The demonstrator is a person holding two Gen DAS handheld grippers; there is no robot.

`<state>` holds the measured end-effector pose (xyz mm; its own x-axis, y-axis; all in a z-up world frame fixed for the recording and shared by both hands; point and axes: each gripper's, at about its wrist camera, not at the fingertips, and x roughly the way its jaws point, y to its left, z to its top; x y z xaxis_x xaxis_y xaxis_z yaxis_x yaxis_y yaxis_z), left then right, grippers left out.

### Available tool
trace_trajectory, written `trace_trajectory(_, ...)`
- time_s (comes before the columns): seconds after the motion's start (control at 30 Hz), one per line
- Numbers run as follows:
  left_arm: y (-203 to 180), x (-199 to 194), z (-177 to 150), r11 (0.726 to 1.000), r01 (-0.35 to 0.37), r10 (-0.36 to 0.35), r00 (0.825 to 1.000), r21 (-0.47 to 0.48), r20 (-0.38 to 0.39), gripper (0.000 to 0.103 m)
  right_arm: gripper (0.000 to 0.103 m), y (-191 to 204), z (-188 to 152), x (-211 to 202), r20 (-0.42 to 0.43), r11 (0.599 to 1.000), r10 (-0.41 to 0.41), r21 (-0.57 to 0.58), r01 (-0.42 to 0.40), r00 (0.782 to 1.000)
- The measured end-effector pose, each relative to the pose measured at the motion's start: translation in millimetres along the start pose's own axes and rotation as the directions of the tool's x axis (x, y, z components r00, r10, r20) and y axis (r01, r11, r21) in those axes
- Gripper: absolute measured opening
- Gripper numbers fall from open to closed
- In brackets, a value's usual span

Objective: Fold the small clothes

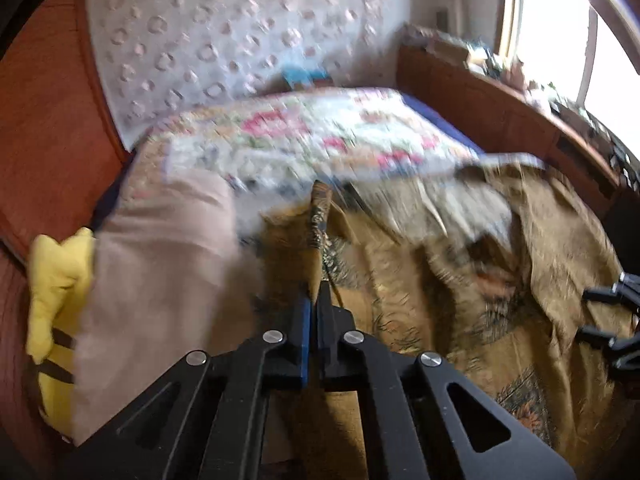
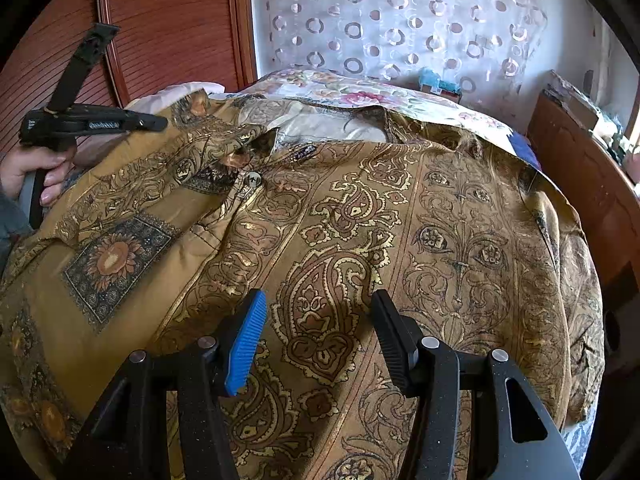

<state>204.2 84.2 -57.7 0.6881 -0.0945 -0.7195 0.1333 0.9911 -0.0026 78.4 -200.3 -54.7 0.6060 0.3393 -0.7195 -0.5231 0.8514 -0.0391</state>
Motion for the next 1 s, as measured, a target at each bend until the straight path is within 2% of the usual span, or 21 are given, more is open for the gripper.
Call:
trace_trajectory(0.07, 17.6, -18.2, 6.3, 0.999, -0.031, 0.032, 0.998, -0.030, 0.049, 0.003, 0.056, -0.7, -0.4, 0.9, 0.000, 1.000, 0.000, 0.000, 0.000, 1.000)
trace_trajectory(0.13, 32.9, -25.1, 10.8, 0.996, -0.070, 0.073, 0.995, -0.050, 0.066, 0.003, 0.056, -0.3, -0.4, 0.5, 0.000, 1.000, 0.000, -0.001, 0.000, 1.000)
trace_trajectory(0.3, 59.2, -19.3, 8.9, 0.985, -0.159, 0.161, 0.986, -0.062, 0.038, 0.003, 0.056, 0.7, -0.3, 0.5, -0.001, 1.000, -0.003, -0.002, 0.003, 1.000)
trace_trajectory(0.37, 62.7, -18.3, 4.4, 0.986, -0.147, 0.149, 0.988, -0.075, 0.032, 0.004, 0.056, 0.7, -0.4, 0.3, -0.001, 1.000, -0.003, -0.002, 0.003, 1.000)
trace_trajectory(0.4, 64.4, -21.3, 0.5, 0.989, -0.118, 0.122, 0.992, -0.084, 0.036, 0.006, 0.056, 0.7, -0.3, 0.3, -0.001, 1.000, -0.004, -0.003, 0.004, 1.000)
trace_trajectory(0.43, 64.0, -23.8, -2.1, 0.991, -0.101, 0.105, 0.994, -0.086, 0.042, 0.015, 0.056, 0.8, -0.3, 0.4, -0.001, 1.000, -0.005, -0.003, 0.005, 1.000)
trace_trajectory(0.47, 60.6, -27.8, -6.6, 0.994, -0.079, 0.083, 0.995, -0.076, 0.053, 0.032, 0.056, 0.9, -0.2, 0.6, -0.001, 1.000, -0.005, -0.004, 0.005, 1.000)
trace_trajectory(0.53, 51.8, -35.4, -15.9, 0.997, -0.048, 0.051, 0.996, -0.055, 0.069, 0.057, 0.056, 0.6, -0.3, 0.4, -0.001, 1.000, -0.005, -0.004, 0.005, 1.000)
trace_trajectory(0.57, 46.0, -39.8, -22.9, 0.998, -0.033, 0.036, 0.997, -0.045, 0.070, 0.065, 0.056, 0.6, -0.3, 0.3, -0.001, 1.000, -0.005, -0.004, 0.005, 1.000)
trace_trajectory(0.73, 20.1, -53.4, -50.3, 0.999, -0.021, 0.023, 0.998, -0.032, 0.054, 0.065, 0.056, 0.6, -0.3, 0.4, -0.001, 1.000, -0.005, -0.004, 0.005, 1.000)
trace_trajectory(0.9, 1.8, -62.3, -80.0, 0.999, 0.029, -0.028, 0.999, -0.040, 0.031, 0.064, 0.057, 0.5, -0.4, 0.4, -0.001, 1.000, -0.005, -0.005, 0.005, 1.000)
trace_trajectory(0.97, -4.3, -62.0, -87.7, 0.998, 0.050, -0.049, 0.999, -0.048, 0.019, 0.053, 0.057, 0.5, -0.4, 0.5, -0.001, 1.000, -0.005, -0.005, 0.005, 1.000)
trace_trajectory(1.0, -7.3, -60.3, -90.4, 0.997, 0.053, -0.053, 0.999, -0.050, 0.006, 0.051, 0.057, 0.4, -0.4, 0.5, -0.001, 1.000, -0.005, -0.005, 0.005, 1.000)
